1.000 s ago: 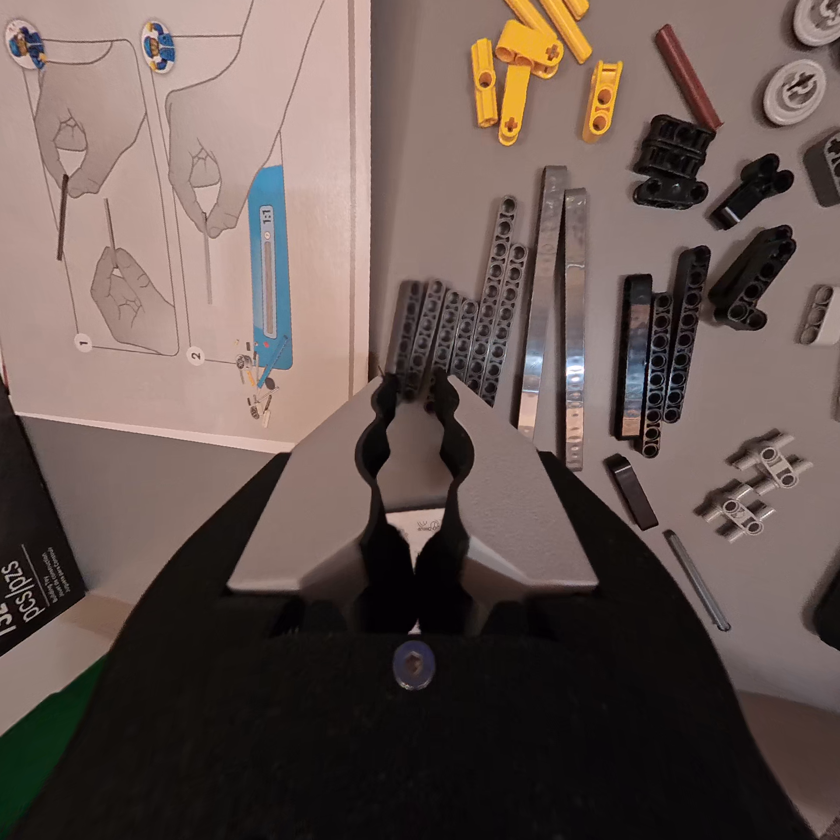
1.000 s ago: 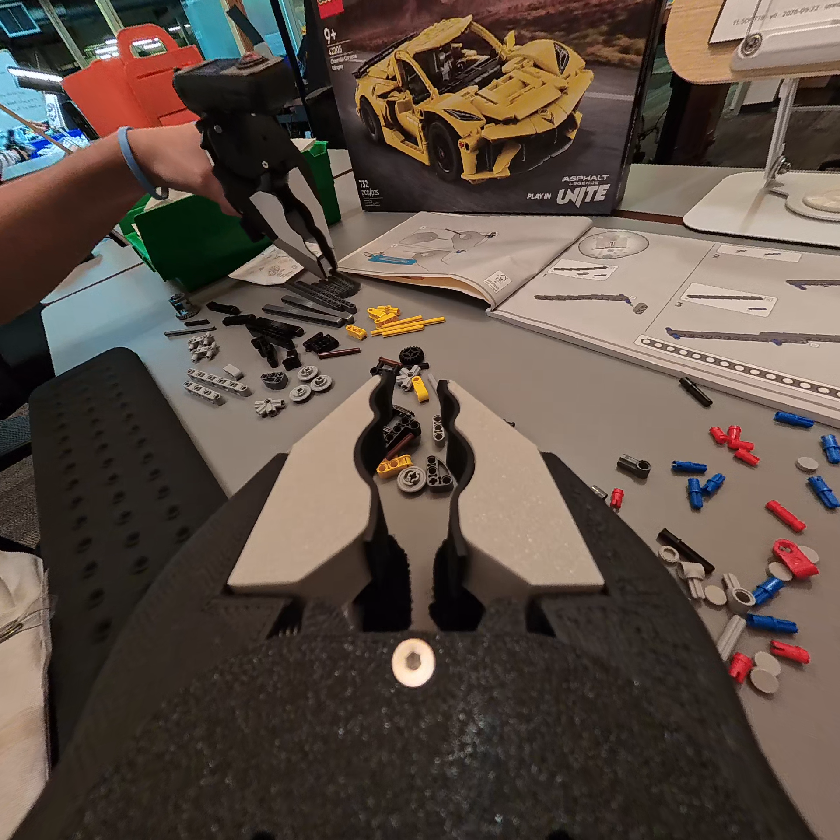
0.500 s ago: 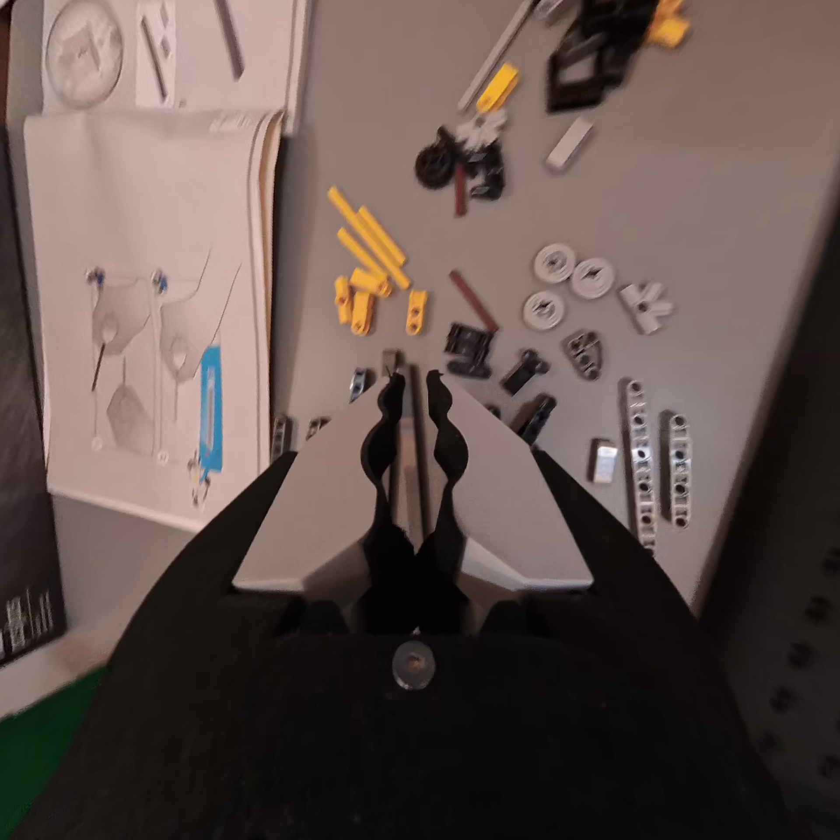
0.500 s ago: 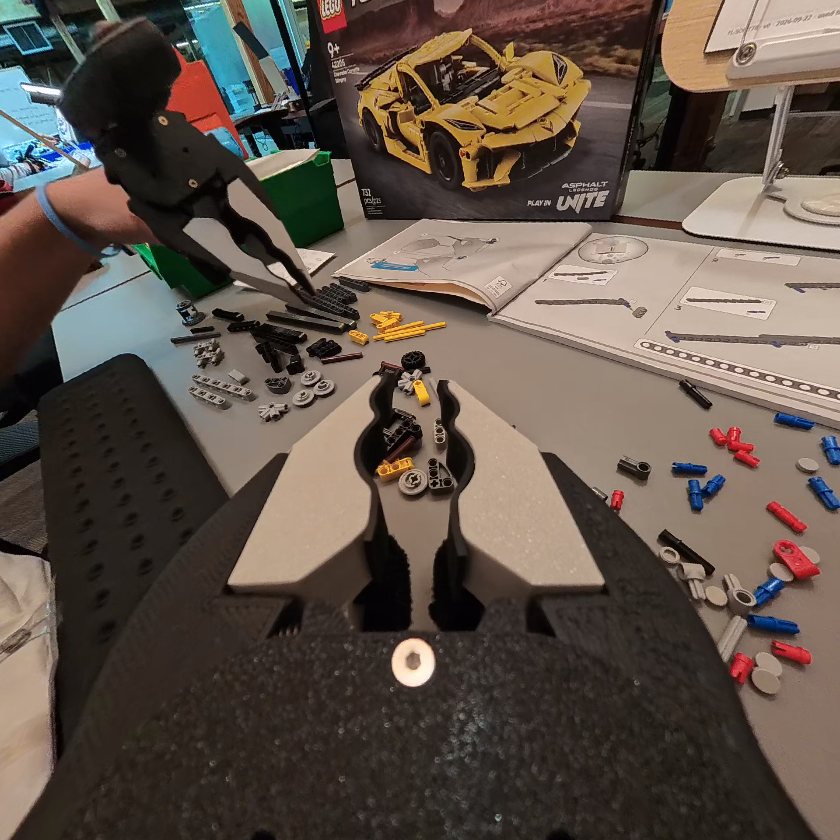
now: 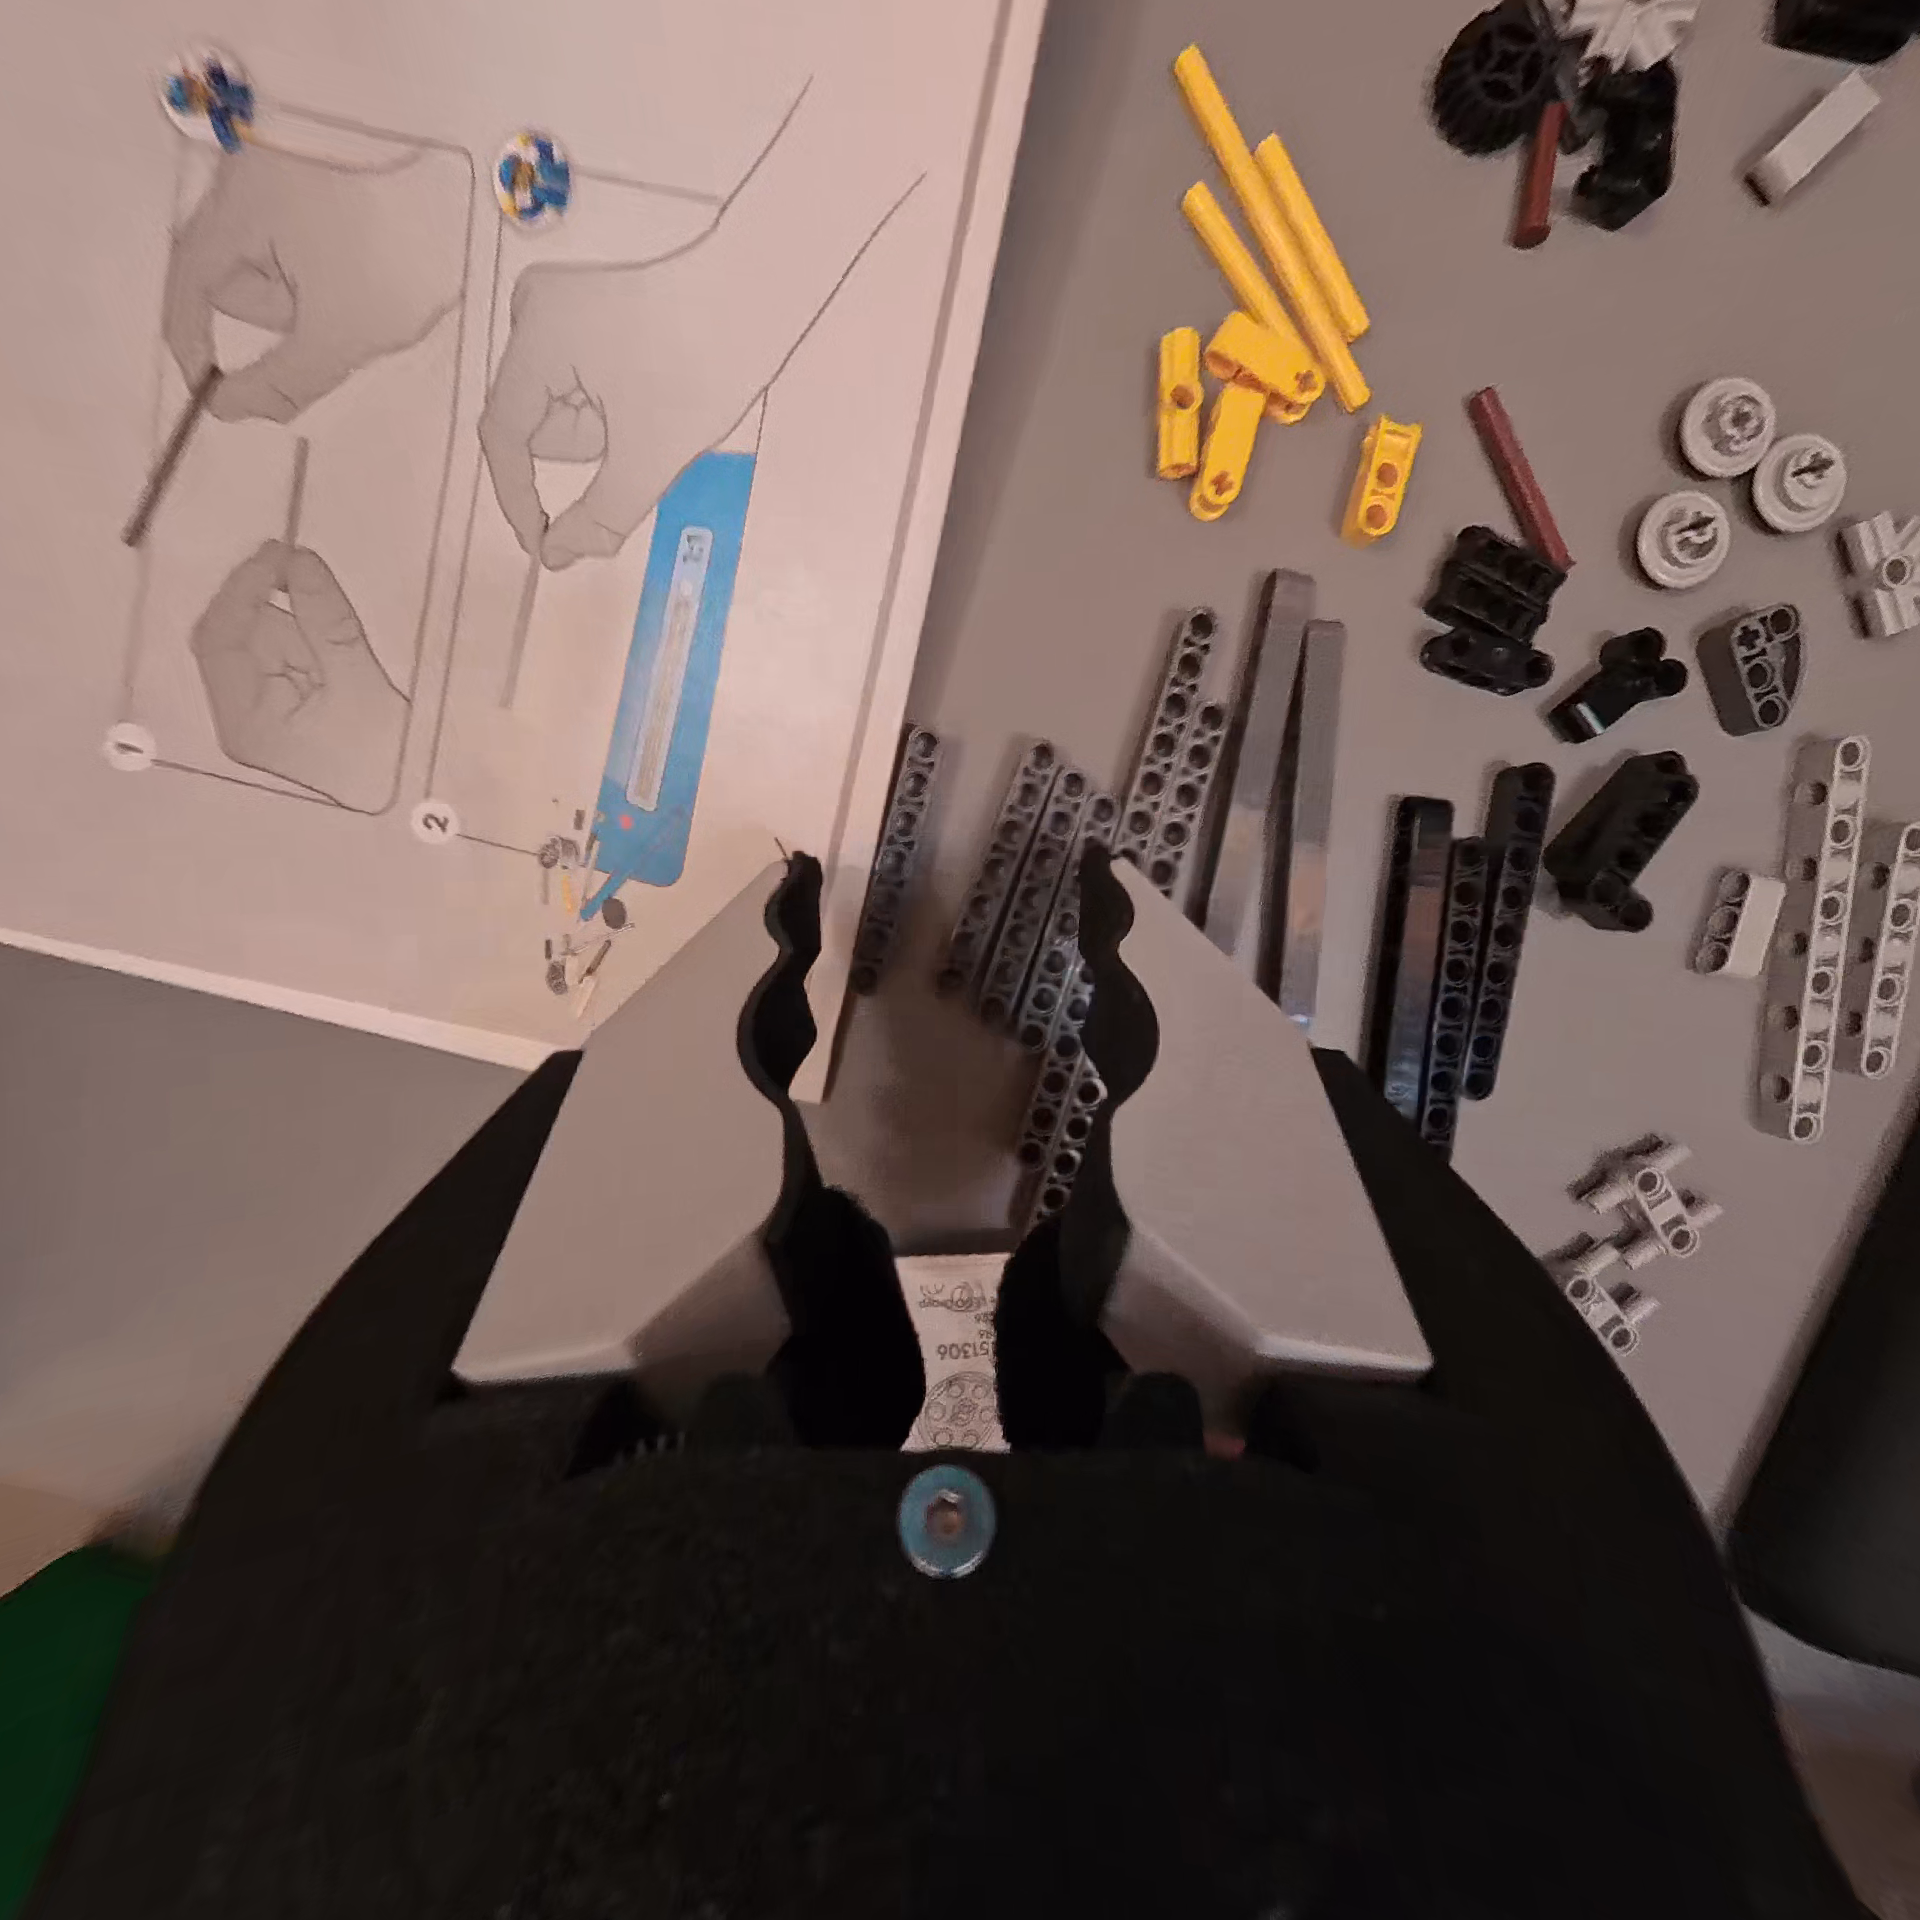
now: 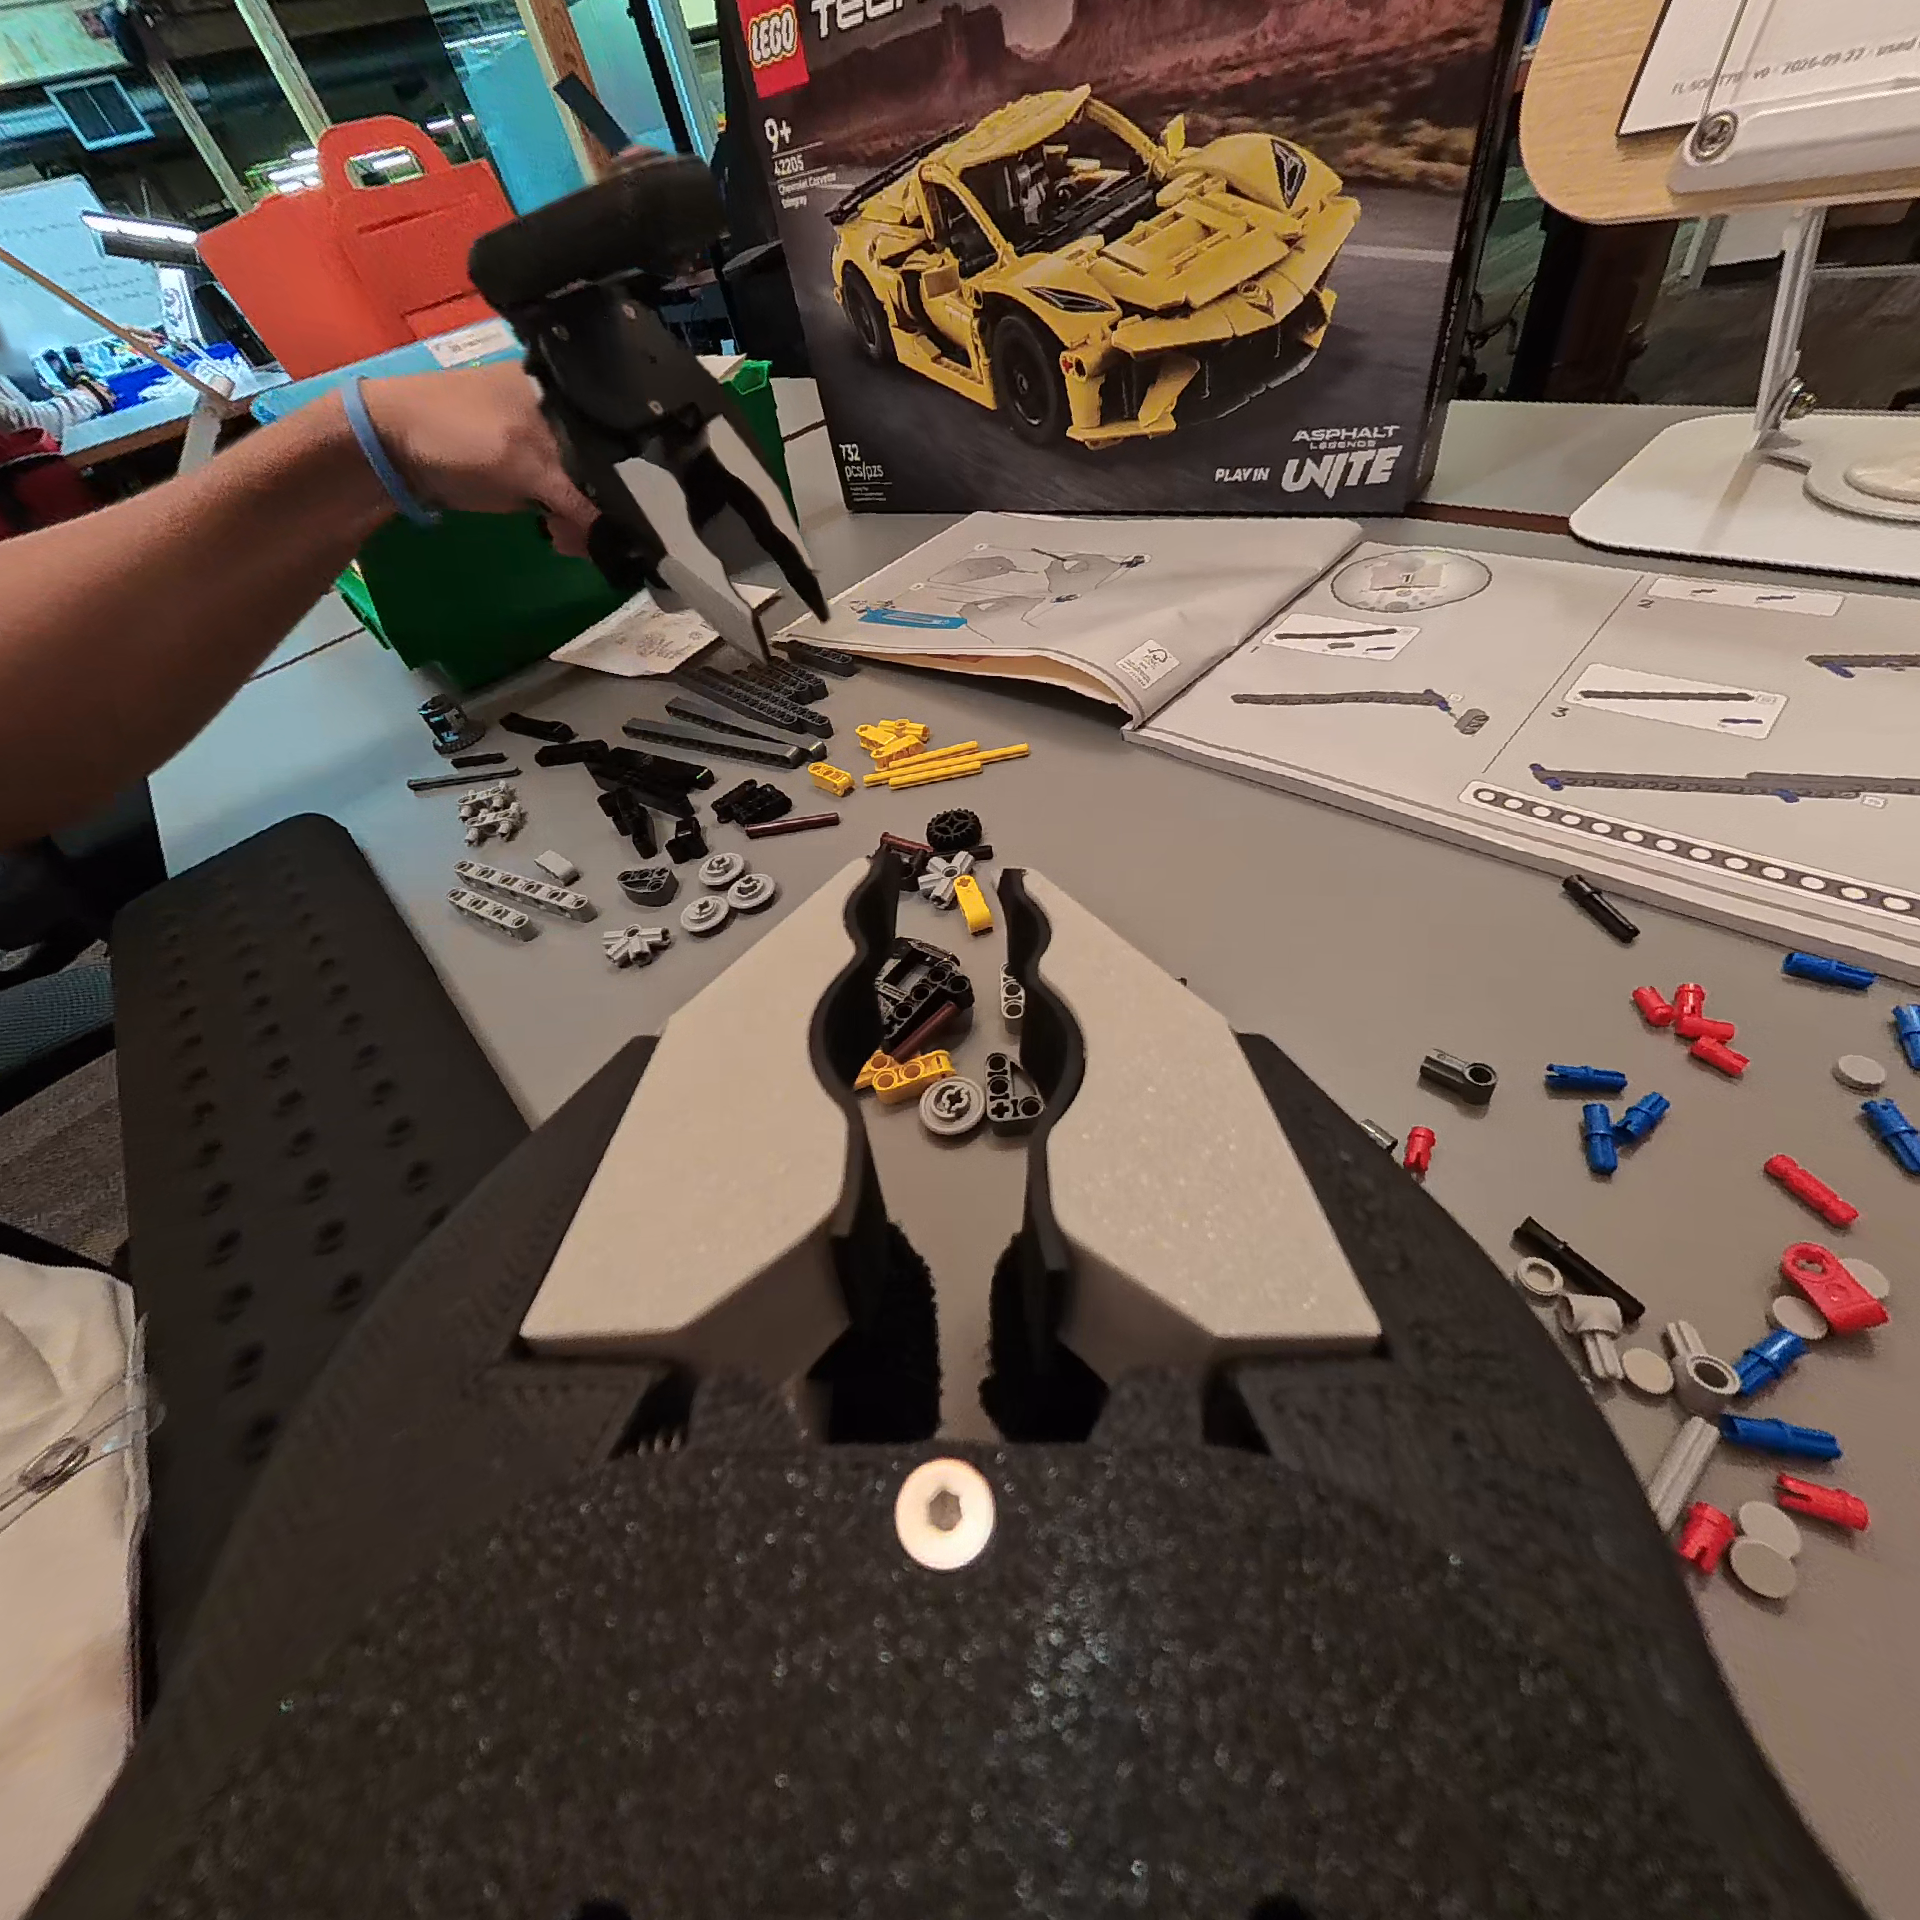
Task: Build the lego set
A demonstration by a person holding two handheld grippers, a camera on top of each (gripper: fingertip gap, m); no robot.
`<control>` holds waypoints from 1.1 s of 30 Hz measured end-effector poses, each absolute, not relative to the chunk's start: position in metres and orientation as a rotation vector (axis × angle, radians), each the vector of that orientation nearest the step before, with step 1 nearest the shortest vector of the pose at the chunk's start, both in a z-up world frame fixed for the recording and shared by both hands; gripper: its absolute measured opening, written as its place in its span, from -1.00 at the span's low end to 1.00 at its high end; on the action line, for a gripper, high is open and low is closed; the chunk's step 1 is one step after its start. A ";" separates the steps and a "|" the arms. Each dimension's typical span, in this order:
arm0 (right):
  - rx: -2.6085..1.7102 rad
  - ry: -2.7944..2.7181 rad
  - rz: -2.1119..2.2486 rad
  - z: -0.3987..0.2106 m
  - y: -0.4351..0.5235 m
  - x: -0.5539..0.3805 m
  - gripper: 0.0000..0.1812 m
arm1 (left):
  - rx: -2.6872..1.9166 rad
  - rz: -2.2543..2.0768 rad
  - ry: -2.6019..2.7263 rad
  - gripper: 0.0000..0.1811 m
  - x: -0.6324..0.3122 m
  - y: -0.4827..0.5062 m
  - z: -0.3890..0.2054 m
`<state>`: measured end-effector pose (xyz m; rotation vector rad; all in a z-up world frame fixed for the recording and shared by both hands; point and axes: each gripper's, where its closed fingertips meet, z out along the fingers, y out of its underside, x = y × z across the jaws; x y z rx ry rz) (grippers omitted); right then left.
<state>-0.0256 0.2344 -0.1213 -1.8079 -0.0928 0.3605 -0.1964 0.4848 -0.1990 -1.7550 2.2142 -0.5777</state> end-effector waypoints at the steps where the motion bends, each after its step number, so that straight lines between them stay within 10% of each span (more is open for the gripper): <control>1: -1.807 -0.090 0.361 -0.121 0.234 -0.025 -0.78 | -1.791 -0.585 2.226 -0.47 -0.198 0.487 -0.203; 33: -1.785 -0.081 0.379 -0.118 0.233 -0.024 -0.78 | -1.215 -0.659 2.611 -0.74 -0.040 0.305 -0.209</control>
